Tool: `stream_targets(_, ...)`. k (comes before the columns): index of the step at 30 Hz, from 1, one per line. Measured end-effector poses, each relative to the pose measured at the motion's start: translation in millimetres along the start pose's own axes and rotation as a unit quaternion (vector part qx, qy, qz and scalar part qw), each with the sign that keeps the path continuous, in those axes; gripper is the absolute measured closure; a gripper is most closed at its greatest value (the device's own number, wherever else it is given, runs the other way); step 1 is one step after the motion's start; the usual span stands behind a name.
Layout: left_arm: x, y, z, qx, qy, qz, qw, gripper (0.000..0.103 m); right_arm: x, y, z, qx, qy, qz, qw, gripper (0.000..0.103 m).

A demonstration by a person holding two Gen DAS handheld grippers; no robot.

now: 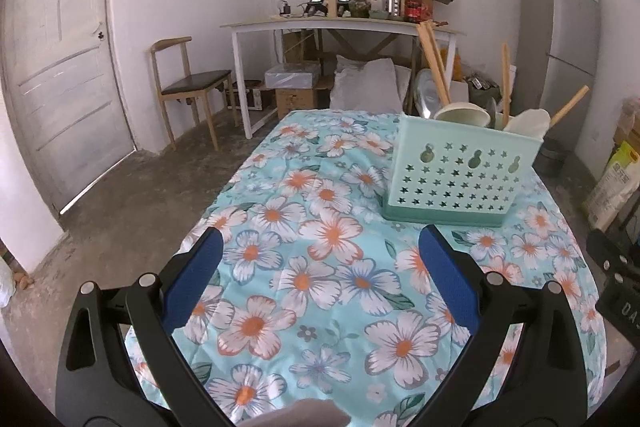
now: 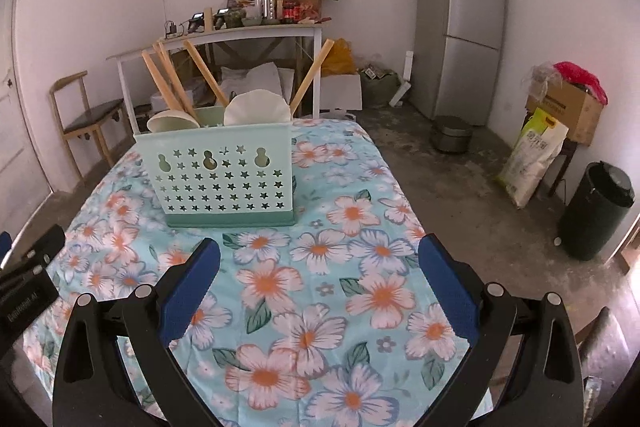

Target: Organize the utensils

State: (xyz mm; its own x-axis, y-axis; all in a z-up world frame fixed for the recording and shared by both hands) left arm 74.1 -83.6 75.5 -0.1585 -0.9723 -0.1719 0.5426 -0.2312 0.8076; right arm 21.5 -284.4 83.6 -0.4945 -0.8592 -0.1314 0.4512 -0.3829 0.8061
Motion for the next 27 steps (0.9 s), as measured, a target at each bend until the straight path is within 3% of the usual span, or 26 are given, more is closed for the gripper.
stream_targets(10,-19,-2,-7,-0.02,0.012,0.023,0.9995,0.008,-6,0,0,-0.002,-0.006,0.004,1.0,0.006)
stream_targets(27,-15,0,-2,-0.015,0.001,0.01,0.9998,0.008,-11,-1,1,-0.008,0.006,0.002,1.0,0.006)
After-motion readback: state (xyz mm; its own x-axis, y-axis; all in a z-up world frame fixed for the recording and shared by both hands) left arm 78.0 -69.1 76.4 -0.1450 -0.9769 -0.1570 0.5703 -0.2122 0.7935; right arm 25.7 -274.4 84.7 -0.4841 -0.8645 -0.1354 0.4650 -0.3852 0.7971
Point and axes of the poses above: each gripper's, at about its wrist camera, not at the fingertips, and z roughly against the way its jaws point, x to its right, y to its top, the point moved 1 cm from there along -z, roughly the way its jaws point, and after that the axes turned 11 degrees about -z, right-handed, at the moved point
